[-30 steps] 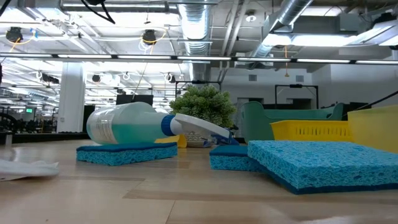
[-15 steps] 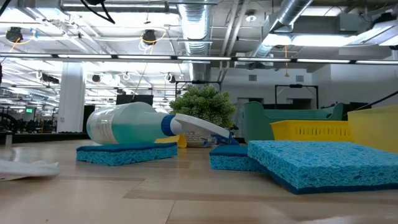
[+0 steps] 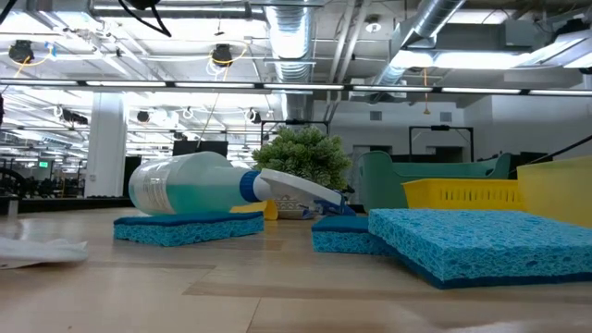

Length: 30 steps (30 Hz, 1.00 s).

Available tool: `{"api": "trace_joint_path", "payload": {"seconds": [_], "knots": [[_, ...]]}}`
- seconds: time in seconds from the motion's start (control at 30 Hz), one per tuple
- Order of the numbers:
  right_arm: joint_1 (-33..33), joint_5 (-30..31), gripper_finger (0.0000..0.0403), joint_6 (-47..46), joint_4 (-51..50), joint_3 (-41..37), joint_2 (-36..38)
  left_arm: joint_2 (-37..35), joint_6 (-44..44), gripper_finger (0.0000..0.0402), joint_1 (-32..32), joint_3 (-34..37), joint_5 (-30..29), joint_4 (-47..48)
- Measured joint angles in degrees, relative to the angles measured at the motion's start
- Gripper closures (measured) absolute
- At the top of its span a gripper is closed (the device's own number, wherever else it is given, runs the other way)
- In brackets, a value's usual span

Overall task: Pick & Place Kitchen Items
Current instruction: Put the white bottle into the yellow bin

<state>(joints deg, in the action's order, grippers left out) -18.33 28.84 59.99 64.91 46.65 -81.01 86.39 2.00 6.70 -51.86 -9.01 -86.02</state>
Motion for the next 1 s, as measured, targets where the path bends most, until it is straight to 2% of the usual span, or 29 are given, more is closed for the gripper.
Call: {"api": "trace_joint_path", "payload": {"seconds": [0.27,0.53,0.6,0.87,1.0], "knots": [[0.00,1.25,0.0226,0.03,-0.11,0.00,0.00,-0.02,0.02,0.0121,-0.02,0.00,-0.01,0.07],[-0.04,1.92,0.0289,0.41,0.37,0.03,0.12,-0.26,-0.58,0.0120,-0.04,-0.09,-0.05,0.00],[-0.07,2.08,0.0294,0.42,0.47,0.02,0.09,-0.26,-0.94,0.0118,-0.02,-0.09,-0.03,0.20],[-2.73,6.03,0.0294,2.97,2.63,-0.11,-0.11,-0.22,-1.76,0.0077,0.02,-0.09,-0.26,1.26],[-4.01,9.62,0.0294,5.10,4.55,-0.11,-0.13,-0.09,-6.16,0.0052,-0.30,-0.09,-1.86,1.65]]}}
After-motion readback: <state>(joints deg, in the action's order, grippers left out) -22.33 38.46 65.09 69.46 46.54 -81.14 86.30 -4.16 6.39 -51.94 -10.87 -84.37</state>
